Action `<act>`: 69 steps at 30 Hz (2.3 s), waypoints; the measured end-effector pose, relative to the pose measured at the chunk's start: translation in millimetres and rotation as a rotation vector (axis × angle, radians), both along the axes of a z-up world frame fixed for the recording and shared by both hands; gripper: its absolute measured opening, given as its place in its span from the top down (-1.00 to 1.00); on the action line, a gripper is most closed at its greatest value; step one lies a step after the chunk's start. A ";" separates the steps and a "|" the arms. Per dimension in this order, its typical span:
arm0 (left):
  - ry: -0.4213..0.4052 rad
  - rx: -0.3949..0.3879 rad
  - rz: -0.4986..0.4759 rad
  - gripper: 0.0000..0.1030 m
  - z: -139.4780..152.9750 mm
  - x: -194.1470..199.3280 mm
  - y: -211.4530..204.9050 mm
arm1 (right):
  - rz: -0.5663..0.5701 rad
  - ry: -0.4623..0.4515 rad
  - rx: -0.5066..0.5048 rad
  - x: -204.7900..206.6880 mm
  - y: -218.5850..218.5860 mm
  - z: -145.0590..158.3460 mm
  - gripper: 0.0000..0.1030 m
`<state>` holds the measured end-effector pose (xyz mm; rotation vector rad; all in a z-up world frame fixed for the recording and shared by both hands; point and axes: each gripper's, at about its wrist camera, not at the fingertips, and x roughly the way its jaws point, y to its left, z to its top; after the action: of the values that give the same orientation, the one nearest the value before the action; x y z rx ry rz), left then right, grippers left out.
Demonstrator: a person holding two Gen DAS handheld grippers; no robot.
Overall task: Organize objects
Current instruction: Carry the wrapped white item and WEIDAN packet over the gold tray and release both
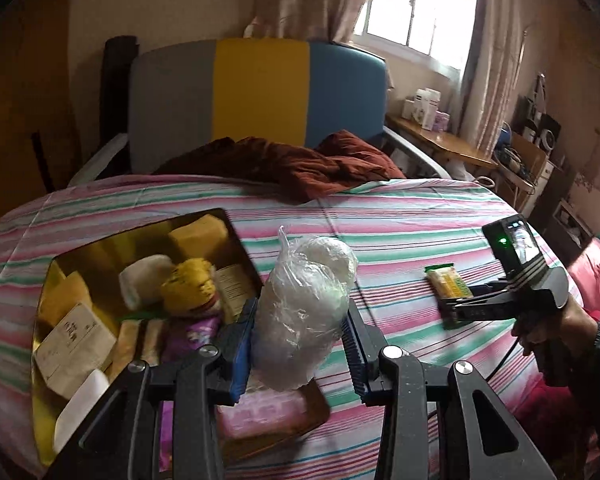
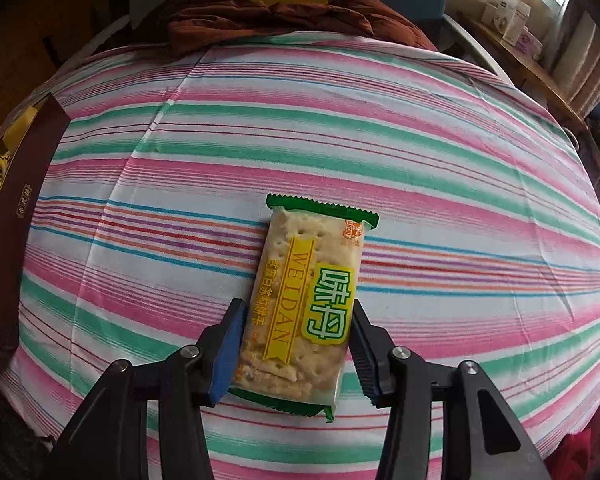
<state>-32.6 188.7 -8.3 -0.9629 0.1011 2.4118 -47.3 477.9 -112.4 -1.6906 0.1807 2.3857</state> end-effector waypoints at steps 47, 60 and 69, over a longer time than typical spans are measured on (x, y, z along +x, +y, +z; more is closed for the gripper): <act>-0.071 -0.010 0.307 0.15 -35.2 -47.2 -122.9 | 0.392 0.262 -0.212 -61.2 -251.6 89.9 0.03; -0.083 -0.012 0.368 -0.52 -40.1 -55.6 -141.2 | 0.380 0.290 -0.245 -82.9 -262.3 87.1 -0.23; -0.031 -0.023 0.418 -0.82 -24.5 -39.5 -153.2 | 0.346 0.329 -0.180 -55.2 -257.2 96.1 -0.31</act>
<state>-72.1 35.5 -32.8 -1.1228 -0.0948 2.7754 -102.5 220.8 -16.2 -1.4871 0.1691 2.9820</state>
